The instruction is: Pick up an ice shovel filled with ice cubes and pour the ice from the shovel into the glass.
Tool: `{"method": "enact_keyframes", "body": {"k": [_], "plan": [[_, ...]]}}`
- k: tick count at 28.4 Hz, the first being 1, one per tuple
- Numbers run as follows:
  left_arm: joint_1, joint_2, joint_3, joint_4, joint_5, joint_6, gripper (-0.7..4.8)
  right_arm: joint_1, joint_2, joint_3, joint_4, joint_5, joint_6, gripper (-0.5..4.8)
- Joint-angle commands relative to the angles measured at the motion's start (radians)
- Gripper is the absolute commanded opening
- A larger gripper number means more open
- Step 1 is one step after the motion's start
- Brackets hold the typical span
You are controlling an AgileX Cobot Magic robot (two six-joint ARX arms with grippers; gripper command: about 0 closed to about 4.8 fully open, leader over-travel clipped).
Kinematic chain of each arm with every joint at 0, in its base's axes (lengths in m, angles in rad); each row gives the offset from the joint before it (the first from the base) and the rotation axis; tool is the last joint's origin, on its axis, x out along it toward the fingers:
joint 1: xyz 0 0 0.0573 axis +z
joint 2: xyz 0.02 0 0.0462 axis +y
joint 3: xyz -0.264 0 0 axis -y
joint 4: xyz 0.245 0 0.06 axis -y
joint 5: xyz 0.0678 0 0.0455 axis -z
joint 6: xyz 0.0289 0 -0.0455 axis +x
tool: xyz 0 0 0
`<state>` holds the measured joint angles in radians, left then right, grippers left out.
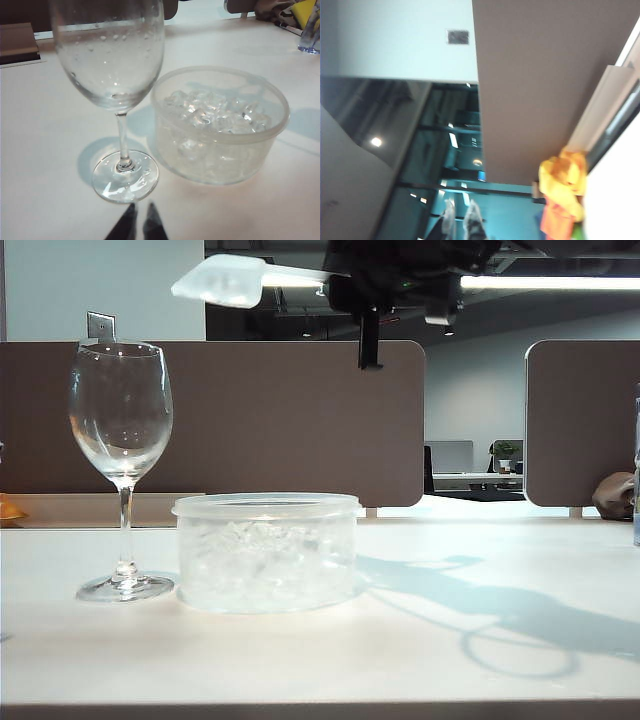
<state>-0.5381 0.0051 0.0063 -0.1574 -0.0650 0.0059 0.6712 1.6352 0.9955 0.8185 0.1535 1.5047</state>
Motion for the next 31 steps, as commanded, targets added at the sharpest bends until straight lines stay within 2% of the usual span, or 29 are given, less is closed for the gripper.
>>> {"method": "enact_keyframes", "body": {"k": [1, 8, 21, 31], "plan": [[0.002, 0.001, 0.001, 0.009, -0.002, -0.003, 0.29, 0.001, -0.010, 0.032, -0.045, -0.049, -0.085, -0.06], [0.002, 0.001, 0.001, 0.009, -0.002, -0.003, 0.29, 0.018, -0.013, 0.050, -0.113, -0.063, -0.124, -0.06], [0.002, 0.000, 0.001, 0.009, -0.002, -0.003, 0.29, 0.031, -0.013, 0.058, -0.111, -0.070, -0.204, -0.06], [0.002, 0.000, 0.001, 0.009, -0.002, -0.003, 0.29, 0.031, -0.011, 0.149, -0.183, -0.086, -0.267, -0.06]]}}
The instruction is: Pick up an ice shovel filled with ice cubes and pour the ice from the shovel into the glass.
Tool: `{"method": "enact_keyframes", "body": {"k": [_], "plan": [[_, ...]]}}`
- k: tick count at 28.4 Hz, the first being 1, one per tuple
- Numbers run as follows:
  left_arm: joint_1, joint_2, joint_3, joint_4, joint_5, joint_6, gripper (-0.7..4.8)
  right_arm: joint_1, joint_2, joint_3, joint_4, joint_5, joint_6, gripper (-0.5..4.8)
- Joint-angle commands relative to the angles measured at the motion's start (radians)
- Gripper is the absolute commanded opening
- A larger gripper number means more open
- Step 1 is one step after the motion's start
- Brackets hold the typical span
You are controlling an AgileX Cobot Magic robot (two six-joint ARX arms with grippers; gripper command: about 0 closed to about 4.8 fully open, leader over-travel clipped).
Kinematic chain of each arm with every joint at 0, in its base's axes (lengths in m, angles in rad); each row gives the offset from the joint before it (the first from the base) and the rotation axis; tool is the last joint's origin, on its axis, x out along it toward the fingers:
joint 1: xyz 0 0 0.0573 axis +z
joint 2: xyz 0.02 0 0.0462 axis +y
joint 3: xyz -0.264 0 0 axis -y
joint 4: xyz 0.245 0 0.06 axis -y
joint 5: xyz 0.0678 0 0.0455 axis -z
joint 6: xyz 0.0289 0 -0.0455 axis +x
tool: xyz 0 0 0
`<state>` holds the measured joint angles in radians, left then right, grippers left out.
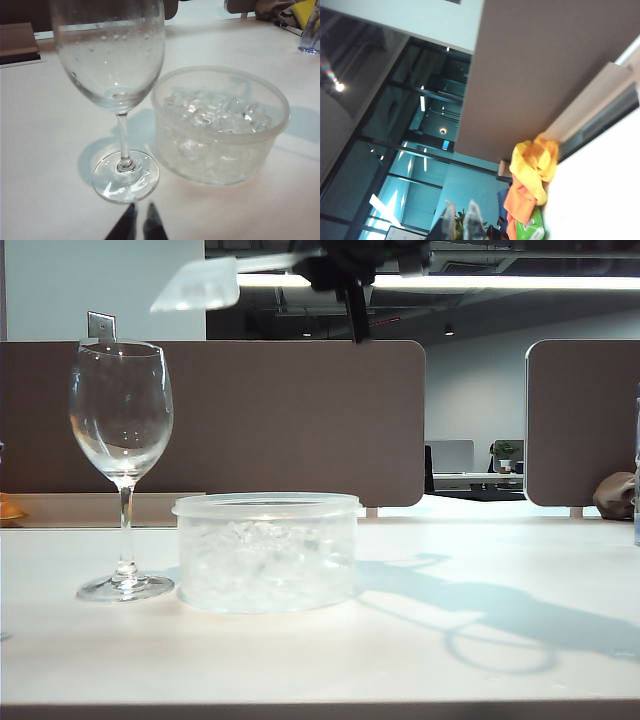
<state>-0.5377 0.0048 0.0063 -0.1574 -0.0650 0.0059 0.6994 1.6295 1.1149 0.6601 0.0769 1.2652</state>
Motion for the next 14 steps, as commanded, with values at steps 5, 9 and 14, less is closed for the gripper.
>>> {"method": "enact_keyframes", "body": {"k": [5, 9, 14], "plan": [[0.001, 0.001, 0.001, 0.009, -0.002, -0.003, 0.29, 0.003, -0.003, 0.061, -0.058, -0.028, -0.061, -0.06], [0.001, 0.001, 0.001, 0.009, -0.002, -0.003, 0.29, 0.006, -0.001, 0.061, -0.073, -0.029, -0.063, -0.06], [0.001, 0.001, 0.001, 0.009, -0.002, -0.003, 0.29, 0.008, -0.001, 0.061, -0.081, -0.028, -0.070, -0.06]]}}
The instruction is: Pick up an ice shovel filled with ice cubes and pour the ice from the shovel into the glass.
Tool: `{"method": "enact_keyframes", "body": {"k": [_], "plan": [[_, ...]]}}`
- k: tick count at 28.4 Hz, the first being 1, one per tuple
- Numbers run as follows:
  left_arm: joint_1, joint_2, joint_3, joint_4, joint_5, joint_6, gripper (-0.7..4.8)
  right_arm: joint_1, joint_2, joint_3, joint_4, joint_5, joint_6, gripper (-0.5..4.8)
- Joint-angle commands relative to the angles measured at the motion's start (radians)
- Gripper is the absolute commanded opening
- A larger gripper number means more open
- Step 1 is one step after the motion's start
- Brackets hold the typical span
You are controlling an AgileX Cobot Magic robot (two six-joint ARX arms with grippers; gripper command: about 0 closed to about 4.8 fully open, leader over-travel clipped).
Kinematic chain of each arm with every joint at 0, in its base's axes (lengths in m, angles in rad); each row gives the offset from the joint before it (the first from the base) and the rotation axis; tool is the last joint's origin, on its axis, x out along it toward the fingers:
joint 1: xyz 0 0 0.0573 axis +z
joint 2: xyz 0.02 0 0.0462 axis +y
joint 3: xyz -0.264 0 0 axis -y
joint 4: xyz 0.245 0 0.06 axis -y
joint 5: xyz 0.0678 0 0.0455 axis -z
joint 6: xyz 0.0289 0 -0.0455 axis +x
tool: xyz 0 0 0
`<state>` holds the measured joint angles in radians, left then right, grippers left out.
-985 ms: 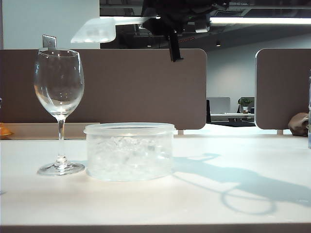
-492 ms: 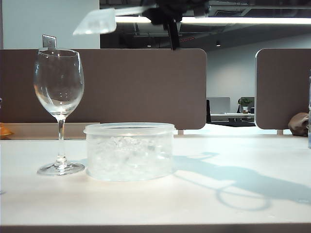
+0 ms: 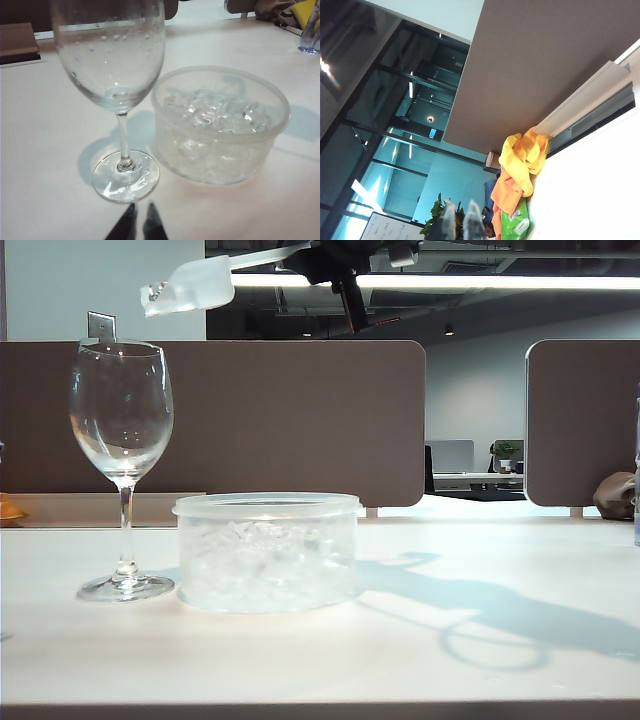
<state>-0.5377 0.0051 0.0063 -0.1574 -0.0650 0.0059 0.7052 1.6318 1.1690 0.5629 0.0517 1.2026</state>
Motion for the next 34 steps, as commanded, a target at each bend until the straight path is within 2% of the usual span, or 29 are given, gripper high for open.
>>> {"method": "enact_keyframes", "body": {"k": [1, 27, 34], "plan": [[0.001, 0.000, 0.001, 0.009, -0.002, -0.003, 0.29, 0.002, -0.003, 0.006, 0.016, -0.003, -0.008, -0.06], [0.001, 0.000, 0.001, 0.009, -0.002, -0.003, 0.29, 0.002, 0.009, 0.048, -0.007, -0.006, -0.046, -0.06], [0.001, 0.000, 0.001, 0.009, -0.002, -0.003, 0.29, 0.003, 0.009, 0.118, -0.101, -0.006, -0.108, -0.06]]}}
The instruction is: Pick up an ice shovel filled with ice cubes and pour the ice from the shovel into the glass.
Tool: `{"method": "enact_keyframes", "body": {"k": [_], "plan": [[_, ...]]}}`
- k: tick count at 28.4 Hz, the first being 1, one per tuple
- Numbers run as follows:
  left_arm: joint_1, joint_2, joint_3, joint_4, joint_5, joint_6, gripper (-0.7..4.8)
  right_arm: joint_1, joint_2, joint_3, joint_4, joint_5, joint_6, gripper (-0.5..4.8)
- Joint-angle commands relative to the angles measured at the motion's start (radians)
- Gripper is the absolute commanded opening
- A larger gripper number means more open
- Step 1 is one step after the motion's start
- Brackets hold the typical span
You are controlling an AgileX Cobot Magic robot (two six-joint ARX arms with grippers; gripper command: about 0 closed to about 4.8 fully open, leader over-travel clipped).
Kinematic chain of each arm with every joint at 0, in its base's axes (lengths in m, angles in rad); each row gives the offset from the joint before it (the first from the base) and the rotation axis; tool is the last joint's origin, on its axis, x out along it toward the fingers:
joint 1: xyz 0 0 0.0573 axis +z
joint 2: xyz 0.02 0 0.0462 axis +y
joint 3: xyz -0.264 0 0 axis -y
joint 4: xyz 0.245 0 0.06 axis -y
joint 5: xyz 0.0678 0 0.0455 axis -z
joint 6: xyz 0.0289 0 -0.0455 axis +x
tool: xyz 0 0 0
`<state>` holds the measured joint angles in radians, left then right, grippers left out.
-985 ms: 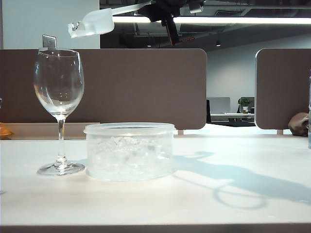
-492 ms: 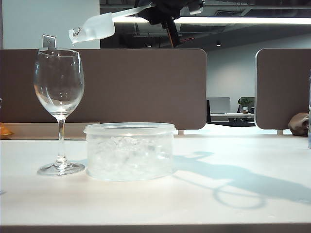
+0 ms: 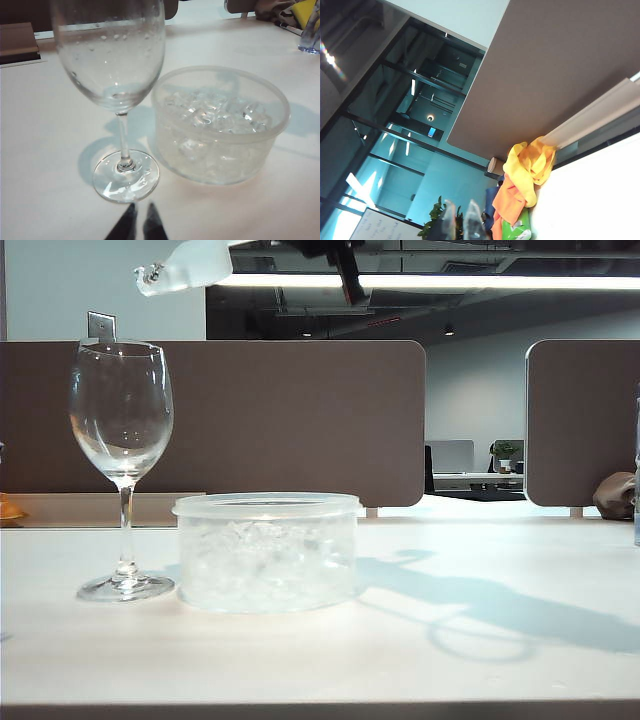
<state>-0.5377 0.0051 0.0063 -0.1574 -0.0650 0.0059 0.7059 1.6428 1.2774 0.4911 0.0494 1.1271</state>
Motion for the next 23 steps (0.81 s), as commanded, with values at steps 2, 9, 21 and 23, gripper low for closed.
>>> {"method": "enact_keyframes", "body": {"k": [2, 9, 21, 23], "plan": [[0.001, 0.000, 0.001, 0.009, -0.002, -0.003, 0.29, 0.002, -0.002, 0.010, -0.024, -0.005, -0.035, -0.06], [0.001, 0.000, 0.001, 0.009, -0.002, -0.003, 0.29, 0.002, 0.005, 0.010, -0.028, -0.012, -0.040, -0.06], [0.001, 0.000, 0.001, 0.008, -0.002, -0.003, 0.29, 0.002, 0.011, 0.048, -0.068, -0.026, -0.088, -0.05], [0.001, 0.000, 0.001, 0.008, -0.002, -0.003, 0.29, 0.001, 0.011, 0.049, -0.063, -0.026, -0.088, -0.06]]}}
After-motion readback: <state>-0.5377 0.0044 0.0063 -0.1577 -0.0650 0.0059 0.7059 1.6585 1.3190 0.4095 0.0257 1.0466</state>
